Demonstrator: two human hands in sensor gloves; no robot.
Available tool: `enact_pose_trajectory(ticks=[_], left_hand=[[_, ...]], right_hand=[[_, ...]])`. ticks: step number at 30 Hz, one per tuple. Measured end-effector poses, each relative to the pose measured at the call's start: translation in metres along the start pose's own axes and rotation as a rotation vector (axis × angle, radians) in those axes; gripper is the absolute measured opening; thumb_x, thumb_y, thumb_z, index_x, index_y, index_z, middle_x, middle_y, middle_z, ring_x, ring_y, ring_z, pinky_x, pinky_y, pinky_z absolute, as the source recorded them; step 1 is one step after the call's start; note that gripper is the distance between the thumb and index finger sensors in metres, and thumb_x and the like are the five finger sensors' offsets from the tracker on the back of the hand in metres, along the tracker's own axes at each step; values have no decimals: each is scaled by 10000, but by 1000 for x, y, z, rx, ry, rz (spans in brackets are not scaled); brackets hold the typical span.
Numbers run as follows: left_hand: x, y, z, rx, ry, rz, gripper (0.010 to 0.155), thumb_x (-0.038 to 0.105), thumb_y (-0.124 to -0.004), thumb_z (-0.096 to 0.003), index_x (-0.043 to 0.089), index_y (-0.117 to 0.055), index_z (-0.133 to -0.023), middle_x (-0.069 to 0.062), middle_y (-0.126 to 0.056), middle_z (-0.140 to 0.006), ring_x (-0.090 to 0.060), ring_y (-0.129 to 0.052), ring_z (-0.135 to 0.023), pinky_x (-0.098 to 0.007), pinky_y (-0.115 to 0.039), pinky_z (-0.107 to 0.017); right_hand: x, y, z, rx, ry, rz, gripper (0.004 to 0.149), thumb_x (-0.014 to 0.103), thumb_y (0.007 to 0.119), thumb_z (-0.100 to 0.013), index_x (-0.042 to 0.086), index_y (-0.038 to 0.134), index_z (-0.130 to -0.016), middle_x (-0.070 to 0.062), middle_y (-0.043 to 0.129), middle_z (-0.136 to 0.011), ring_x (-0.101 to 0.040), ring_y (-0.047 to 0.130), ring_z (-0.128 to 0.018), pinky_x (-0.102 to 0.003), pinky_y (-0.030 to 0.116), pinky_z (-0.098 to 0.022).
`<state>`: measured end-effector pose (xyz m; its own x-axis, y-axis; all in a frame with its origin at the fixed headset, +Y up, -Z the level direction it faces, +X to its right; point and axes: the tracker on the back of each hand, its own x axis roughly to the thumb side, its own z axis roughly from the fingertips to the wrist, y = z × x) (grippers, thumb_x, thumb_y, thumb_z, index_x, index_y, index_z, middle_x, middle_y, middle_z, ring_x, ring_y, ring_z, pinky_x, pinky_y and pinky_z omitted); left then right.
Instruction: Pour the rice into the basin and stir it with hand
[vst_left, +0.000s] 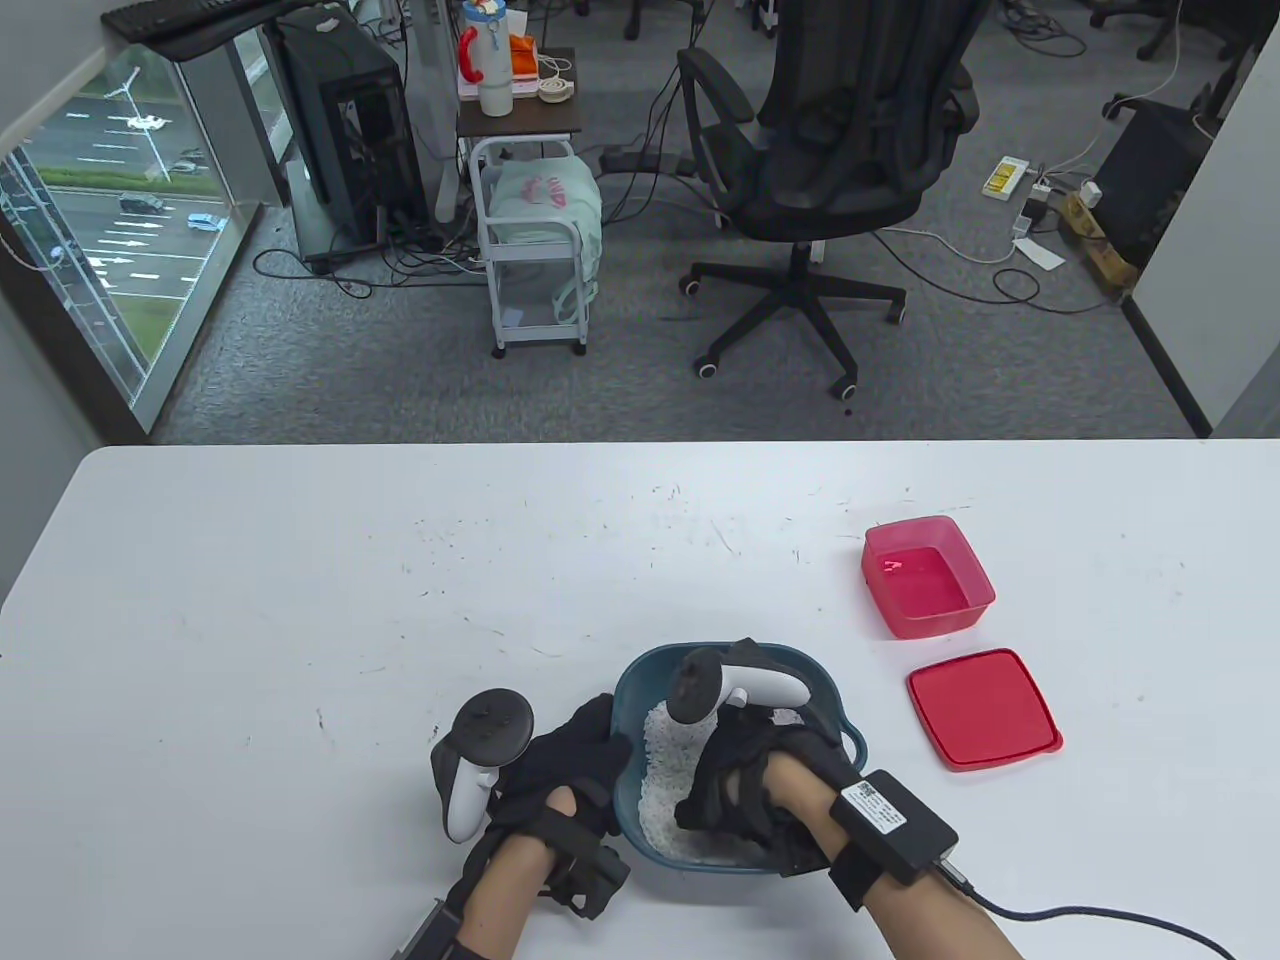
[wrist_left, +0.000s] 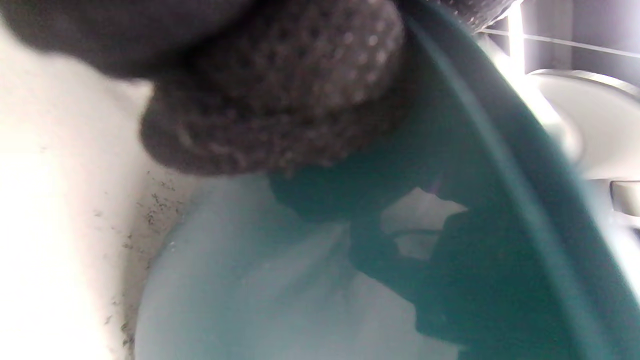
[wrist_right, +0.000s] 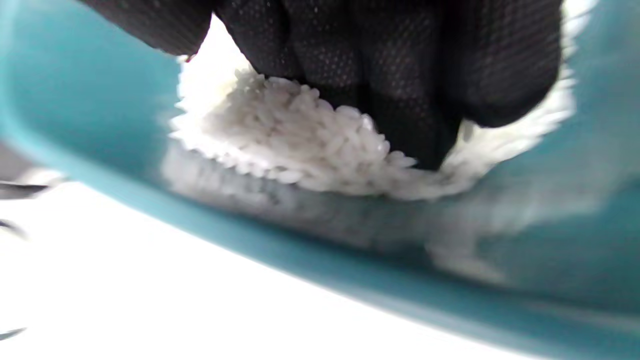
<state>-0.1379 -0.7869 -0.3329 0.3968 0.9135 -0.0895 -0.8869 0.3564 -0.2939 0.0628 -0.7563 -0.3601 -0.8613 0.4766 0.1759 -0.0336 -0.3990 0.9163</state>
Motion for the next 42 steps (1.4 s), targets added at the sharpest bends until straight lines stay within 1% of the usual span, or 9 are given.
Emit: enact_pose_trajectory(ticks=[6,12,15,19,23,28,33,40,42], left_hand=[[0,0,0,-11,-11,-3,661,320,-788,-505,16,-599,-1060,-320,-769,-949,-152,-1078,-78,-238,-957,-2],[0,0,0,-16,-16,-2,658,315,-790,-504,16,-601,-1059,-319,-769,-949,-155,-1081,-81,-241,-959,-4],[0,0,0,-15,-16,-3,659,319,-790,-504,16,-602,-1059,-317,-771,-949,-152,-1082,-82,-241,-959,-5],[0,0,0,-11,-13,0,660,323,-787,-505,16,-600,-1059,-318,-769,-950,-150,-1084,-84,-239,-961,-7],[0,0,1,0,-9,3,655,318,-789,-504,15,-606,-1054,-315,-776,-945,-152,-1085,-80,-238,-963,-3],[1,-1,2,47,-11,16,645,297,-807,-489,-2,-639,-1035,-323,-797,-924,-168,-1082,-41,-247,-957,22],[1,-1,2,49,-5,20,645,299,-806,-489,-1,-638,-1035,-322,-797,-924,-169,-1081,-41,-246,-957,22],[1,-2,3,52,-5,10,645,300,-805,-490,1,-637,-1036,-319,-797,-925,-169,-1080,-40,-245,-956,21],[2,-2,3,47,-11,7,646,302,-804,-490,2,-635,-1037,-320,-794,-927,-169,-1080,-41,-245,-957,19]], right_hand=[[5,-9,-9,-3,-131,-170,681,404,757,-363,-14,697,-898,-270,798,-893,-510,858,-726,-651,701,-500],[1,-29,-9,-216,-33,-183,689,414,718,-397,93,507,-969,-180,563,-1011,-443,579,-901,-654,552,-587],[-1,-34,-3,-374,141,-17,665,409,720,-401,84,569,-960,-189,643,-981,-447,666,-860,-657,587,-565],[-2,-35,4,-440,328,168,645,410,728,-396,25,713,-913,-242,795,-899,-493,805,-773,-662,659,-525],[-6,-28,5,-350,528,358,636,417,732,-385,-13,805,-847,-281,906,-792,-496,918,-640,-621,760,-432],[-1,-7,2,-249,558,491,646,422,742,-369,-87,876,-743,-312,1017,-612,-478,1023,-404,-573,842,-268],[1,7,4,-48,364,312,650,424,764,-343,-119,931,-660,-323,1069,-513,-482,1058,-304,-571,860,-198],[0,4,2,57,-97,-89,663,414,761,-355,-54,826,-820,-304,940,-764,-532,953,-597,-636,801,-391],[-1,3,-1,74,-145,-150,674,413,756,-361,-36,763,-864,-292,871,-833,-523,898,-669,-647,759,-442]])
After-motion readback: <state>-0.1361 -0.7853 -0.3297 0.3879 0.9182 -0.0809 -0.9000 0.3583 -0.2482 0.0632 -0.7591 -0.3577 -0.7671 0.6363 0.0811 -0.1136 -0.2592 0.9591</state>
